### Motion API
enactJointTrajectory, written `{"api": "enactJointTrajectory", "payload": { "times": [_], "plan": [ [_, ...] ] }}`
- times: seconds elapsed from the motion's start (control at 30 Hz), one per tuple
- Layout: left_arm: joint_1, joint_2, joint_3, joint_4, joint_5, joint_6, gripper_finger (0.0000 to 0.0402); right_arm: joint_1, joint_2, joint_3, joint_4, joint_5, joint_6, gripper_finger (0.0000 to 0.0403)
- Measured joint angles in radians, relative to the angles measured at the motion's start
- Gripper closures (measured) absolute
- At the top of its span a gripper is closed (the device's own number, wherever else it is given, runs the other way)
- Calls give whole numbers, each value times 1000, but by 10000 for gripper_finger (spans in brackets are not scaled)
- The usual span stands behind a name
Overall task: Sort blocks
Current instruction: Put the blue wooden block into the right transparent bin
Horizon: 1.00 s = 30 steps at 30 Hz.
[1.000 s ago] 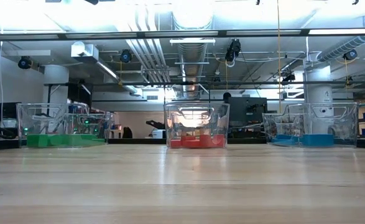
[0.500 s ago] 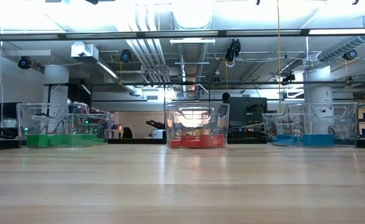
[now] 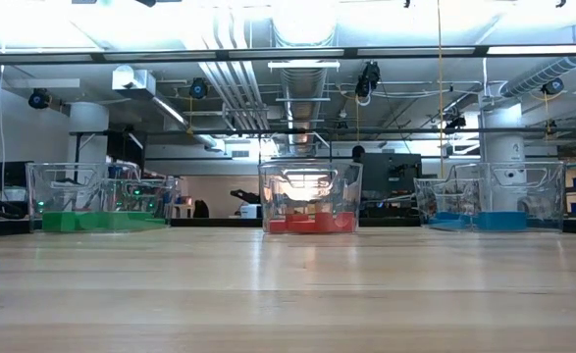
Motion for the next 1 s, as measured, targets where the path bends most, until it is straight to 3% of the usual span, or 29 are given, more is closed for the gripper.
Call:
{"api": "enactJointTrajectory", "payload": {
  "times": [0.27,0.63,0.73,1.0],
  "plan": [
    [0,0,0,3,0,0,271,-5,0,0,4,13,26,209],
    [0,0,0,10,-1,0,271,-6,-2,0,-2,16,37,354],
    [0,0,0,10,-1,3,271,-6,-5,6,-24,16,40,353],
    [0,0,0,10,-2,12,271,-31,-41,147,-292,36,37,353]
  ]
}}
